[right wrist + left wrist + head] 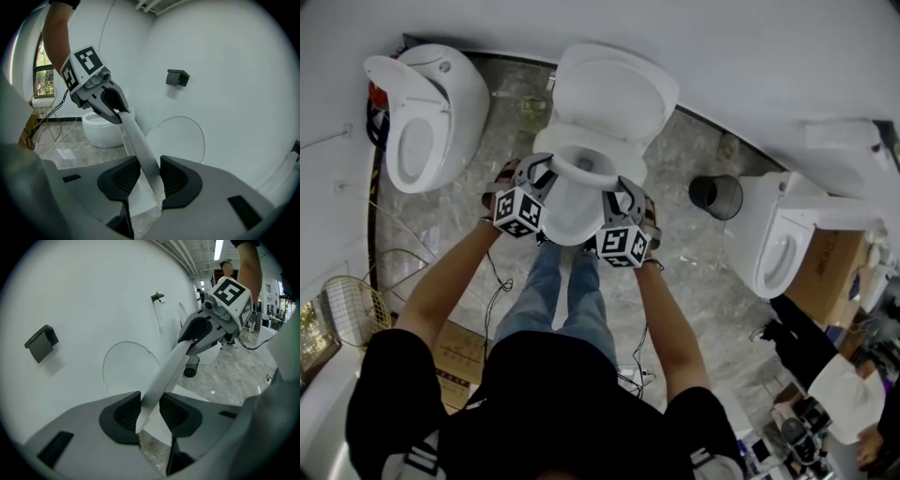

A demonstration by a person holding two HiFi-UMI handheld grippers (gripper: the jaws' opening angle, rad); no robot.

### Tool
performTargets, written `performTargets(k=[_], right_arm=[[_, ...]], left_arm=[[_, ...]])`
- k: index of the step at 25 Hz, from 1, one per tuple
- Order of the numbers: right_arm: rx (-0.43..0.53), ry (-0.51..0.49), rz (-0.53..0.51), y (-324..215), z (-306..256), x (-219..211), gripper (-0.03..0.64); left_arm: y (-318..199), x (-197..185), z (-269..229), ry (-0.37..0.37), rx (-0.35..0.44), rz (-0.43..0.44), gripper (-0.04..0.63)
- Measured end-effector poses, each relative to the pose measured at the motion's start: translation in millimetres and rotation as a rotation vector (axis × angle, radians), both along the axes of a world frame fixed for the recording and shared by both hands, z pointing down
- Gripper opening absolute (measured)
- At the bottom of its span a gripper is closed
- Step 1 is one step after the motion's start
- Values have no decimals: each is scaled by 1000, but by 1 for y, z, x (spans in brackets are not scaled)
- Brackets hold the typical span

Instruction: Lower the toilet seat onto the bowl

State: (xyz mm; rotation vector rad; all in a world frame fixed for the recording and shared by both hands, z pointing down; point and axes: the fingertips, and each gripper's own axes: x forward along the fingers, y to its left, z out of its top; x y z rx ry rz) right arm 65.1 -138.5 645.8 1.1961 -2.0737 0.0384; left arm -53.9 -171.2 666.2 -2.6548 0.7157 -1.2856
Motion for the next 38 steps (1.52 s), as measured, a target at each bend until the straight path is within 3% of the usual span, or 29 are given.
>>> performTargets(k=[13,38], right_arm=[[-45,73,-91,55,29,-20,152],[-87,219,-219,134,92,-47,170]], left_arm=[[54,-19,26,-104,8,62,133],[128,-45,81,-208,-2,107,166]])
